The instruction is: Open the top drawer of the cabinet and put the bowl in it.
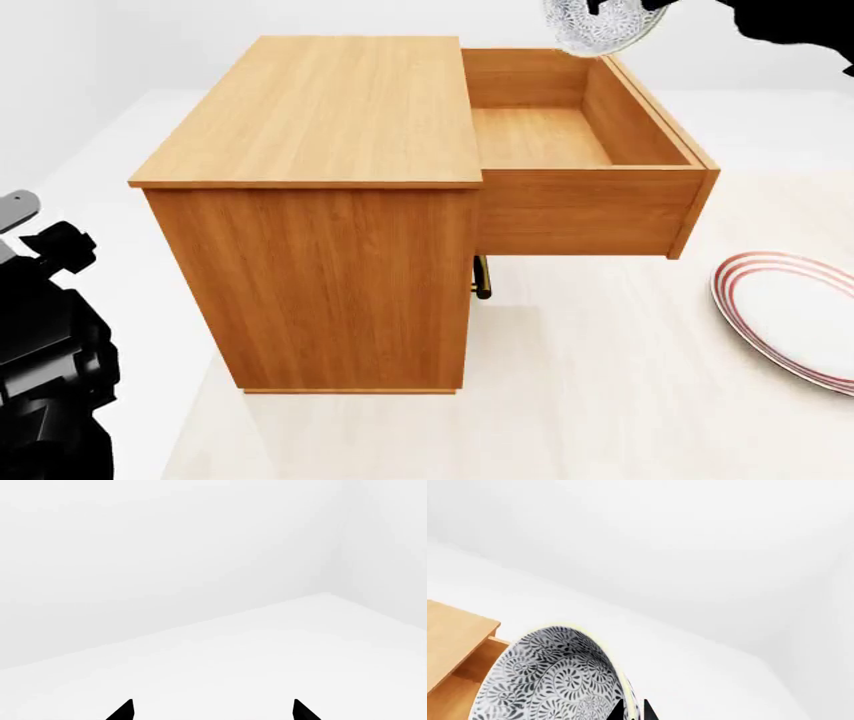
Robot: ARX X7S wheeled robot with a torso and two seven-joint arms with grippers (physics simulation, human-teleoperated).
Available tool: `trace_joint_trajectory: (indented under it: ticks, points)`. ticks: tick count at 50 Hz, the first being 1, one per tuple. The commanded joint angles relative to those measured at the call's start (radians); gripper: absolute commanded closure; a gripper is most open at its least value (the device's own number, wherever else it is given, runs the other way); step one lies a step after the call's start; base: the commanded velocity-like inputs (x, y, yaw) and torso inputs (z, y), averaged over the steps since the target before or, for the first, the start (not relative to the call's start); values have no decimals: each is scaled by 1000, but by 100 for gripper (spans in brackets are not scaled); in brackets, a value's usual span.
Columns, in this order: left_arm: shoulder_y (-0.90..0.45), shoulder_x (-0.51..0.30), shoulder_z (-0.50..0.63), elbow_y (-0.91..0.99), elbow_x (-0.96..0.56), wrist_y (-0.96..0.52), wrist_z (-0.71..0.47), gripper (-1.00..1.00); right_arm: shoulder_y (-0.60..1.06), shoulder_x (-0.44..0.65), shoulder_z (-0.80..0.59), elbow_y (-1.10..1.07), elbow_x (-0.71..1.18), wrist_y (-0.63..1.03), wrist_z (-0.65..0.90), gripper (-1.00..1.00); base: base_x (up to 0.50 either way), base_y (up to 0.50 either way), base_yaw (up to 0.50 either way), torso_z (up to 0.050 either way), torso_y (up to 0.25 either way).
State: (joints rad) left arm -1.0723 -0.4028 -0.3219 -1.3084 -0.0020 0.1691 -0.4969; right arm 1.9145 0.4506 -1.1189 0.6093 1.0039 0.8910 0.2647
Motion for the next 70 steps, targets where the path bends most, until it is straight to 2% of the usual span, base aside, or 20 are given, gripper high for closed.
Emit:
trace_joint_trajectory:
  ticks: [1,19,42,64,70]
  points:
    - [3,1,-2,0,0,1,0,-100,-35,-40,-13,-3,-17,-5,-42,100,0,0,0,0,0]
    - [8,0,-4,0,1,4,2,-100,-65,-131,-115,97,-106,-16,-84,100,0,0,0,0,1]
    - [17,4,-7,0,1,8,2,-100,-87,-217,-167,224,-145,-25,-163,100,0,0,0,0,0]
    - [26,3,-13,0,0,14,5,-100,-122,-328,-183,480,-196,-140,-244,100,0,0,0,0,0]
    - [28,3,-15,0,0,15,5,-100,-125,-383,-170,625,-205,-212,-297,100,0,0,0,0,0]
